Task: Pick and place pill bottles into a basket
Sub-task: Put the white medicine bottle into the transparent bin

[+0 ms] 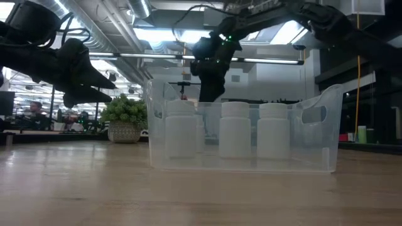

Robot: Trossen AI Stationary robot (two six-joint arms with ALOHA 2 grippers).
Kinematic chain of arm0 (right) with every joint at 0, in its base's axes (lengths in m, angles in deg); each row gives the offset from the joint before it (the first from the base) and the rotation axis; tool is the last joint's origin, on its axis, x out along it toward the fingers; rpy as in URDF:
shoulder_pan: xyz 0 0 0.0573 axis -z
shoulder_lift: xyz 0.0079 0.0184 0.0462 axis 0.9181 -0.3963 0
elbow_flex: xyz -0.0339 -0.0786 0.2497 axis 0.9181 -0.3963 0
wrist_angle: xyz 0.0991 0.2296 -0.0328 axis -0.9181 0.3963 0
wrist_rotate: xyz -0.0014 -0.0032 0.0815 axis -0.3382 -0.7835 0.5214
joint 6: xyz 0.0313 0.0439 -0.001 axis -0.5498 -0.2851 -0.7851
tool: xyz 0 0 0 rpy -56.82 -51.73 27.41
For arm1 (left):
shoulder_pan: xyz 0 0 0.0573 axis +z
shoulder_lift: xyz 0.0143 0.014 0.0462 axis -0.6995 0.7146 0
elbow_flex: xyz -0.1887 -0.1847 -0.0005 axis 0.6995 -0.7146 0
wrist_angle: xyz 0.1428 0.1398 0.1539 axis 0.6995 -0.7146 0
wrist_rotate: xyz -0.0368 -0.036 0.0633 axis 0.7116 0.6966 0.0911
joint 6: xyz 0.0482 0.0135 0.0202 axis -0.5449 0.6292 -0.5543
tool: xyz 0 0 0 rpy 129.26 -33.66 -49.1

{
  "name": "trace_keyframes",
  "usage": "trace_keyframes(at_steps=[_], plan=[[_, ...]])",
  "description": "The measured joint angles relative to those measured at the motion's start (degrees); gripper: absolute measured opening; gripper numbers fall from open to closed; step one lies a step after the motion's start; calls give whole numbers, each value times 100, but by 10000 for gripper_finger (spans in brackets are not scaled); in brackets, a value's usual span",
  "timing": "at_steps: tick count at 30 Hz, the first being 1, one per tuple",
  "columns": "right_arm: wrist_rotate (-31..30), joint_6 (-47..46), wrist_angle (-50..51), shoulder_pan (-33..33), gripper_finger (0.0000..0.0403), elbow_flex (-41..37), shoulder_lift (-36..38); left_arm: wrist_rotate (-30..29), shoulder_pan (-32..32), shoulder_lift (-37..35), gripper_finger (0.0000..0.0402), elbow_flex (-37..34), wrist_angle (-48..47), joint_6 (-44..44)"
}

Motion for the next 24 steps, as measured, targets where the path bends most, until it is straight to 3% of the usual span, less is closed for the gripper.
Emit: trace_keyframes(at_steps=[5, 24], plan=[[-41, -77, -85, -97, 345, -1, -215, 38, 0, 0, 253, 0, -3, 30], [-128, -43, -456, -292, 346, -2, -729, 38, 0, 0, 253, 0, -3, 148]])
